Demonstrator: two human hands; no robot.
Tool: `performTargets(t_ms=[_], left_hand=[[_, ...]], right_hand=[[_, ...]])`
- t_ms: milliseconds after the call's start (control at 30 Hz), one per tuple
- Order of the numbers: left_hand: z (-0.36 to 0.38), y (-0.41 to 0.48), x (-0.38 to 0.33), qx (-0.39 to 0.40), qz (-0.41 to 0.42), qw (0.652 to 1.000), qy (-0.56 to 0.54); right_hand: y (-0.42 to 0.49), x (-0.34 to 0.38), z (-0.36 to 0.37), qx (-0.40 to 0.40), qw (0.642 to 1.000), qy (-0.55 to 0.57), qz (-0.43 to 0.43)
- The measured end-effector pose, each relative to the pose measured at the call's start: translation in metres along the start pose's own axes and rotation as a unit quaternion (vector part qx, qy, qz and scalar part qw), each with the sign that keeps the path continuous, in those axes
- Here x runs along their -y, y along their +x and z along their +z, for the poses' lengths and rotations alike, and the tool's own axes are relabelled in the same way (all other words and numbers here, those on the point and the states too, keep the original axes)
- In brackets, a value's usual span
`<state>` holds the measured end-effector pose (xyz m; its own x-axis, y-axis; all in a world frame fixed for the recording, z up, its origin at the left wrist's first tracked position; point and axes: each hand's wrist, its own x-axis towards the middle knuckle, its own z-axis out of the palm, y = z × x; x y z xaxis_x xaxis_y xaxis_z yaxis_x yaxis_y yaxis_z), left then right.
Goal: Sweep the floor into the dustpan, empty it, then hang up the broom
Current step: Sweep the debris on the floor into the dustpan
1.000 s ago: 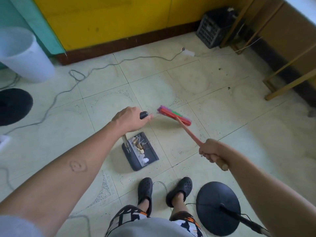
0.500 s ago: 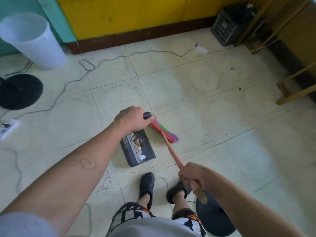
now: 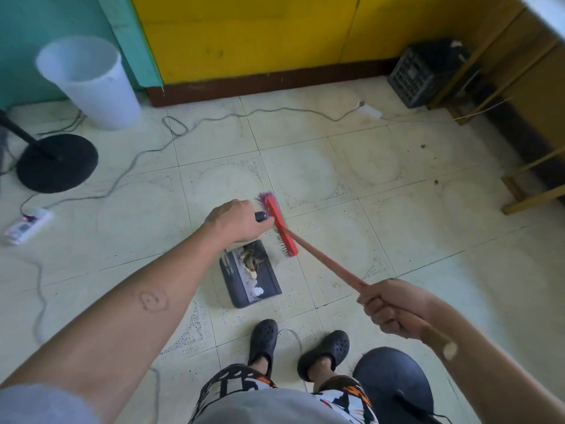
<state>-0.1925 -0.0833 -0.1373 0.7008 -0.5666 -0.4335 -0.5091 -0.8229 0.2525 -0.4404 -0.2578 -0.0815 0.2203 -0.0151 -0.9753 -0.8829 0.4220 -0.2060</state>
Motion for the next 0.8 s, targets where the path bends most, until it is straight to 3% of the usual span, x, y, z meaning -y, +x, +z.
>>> performTargets(t_ms=[233,533,633,700,800], left_hand=[[-0.011,-0.013,0.021,-0.027,-0.016,0.999,0.006],[-0.005,-0.029,0.058,-0.051,-0.073,0.996,-0.022],[0.001,-0.032,0.069,-0.059,-0.082,0.995,-0.018],[0.004,-0.034,0.075,-0.058,-0.083,0.995,-0.022],[0.004,-0.035,0.081,-0.059,-0.082,0.994,-0.032]], right_hand=[[0.042,0.026,0.028,-0.145,0.961,-0.231,-0.052],[0.071,0.070,0.028,-0.120,0.965,-0.223,-0.062],[0.070,0.083,0.029,-0.050,0.984,-0.165,-0.049],[0.074,0.088,0.016,0.052,0.998,-0.023,-0.012],[0.081,0.090,-0.014,0.261,0.946,0.192,0.027]])
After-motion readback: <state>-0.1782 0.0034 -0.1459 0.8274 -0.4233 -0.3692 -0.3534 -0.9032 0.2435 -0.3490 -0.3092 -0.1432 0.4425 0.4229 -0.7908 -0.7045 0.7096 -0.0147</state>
